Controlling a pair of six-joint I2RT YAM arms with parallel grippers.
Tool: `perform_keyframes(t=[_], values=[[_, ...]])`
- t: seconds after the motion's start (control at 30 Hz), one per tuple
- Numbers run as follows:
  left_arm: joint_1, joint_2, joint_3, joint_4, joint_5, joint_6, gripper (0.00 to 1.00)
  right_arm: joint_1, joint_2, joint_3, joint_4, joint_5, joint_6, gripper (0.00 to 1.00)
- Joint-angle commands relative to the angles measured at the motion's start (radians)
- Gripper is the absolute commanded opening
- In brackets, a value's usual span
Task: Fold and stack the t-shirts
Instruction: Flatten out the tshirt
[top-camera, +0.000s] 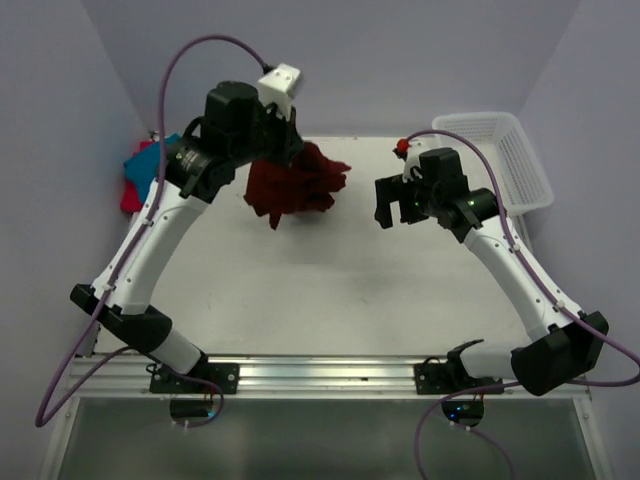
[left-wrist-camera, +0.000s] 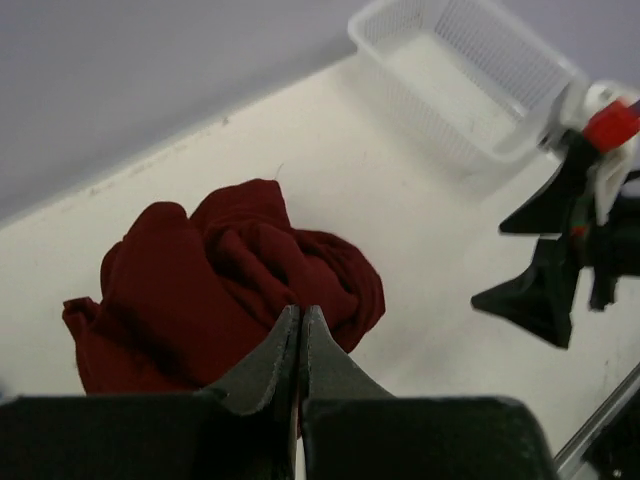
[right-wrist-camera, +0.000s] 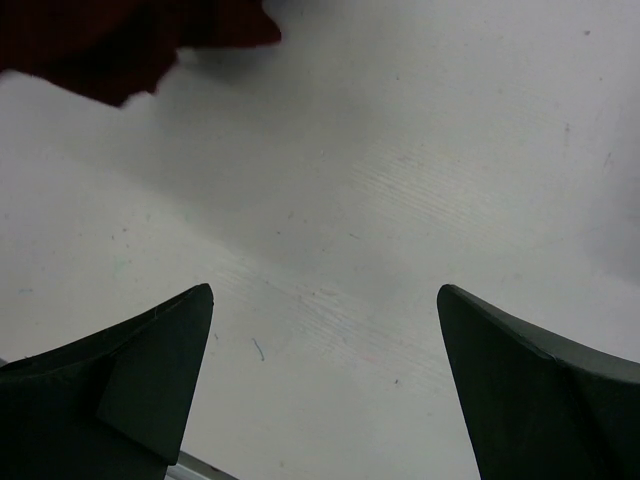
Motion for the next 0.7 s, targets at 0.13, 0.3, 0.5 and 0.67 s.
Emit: perform_keyframes(t=[0.13,0.3,0.5,0.67], values=[[-0.044,-0.313,-0.532,-0.029,-0.286,-0.095,0.0,0.003,-0.032,0.011,0.026,0.048,0.013,0.99],[-0.044,-0.418,-0.298,0.136,-0.347,-0.068,0.0,0.003,-0.009,0.01,0.039,0.026,0.026,0.99],[-0.044,-0.408,-0.2,0.324,-0.258,0.009,0.0,0.003,-0.012,0.005,0.049,0.023,0.029,0.99],[-0.044,-0.249,-0.037,0.121,-0.305,0.032,0.0,0.003,-0.014,0.002,0.039,0.032,0.02,0.99]])
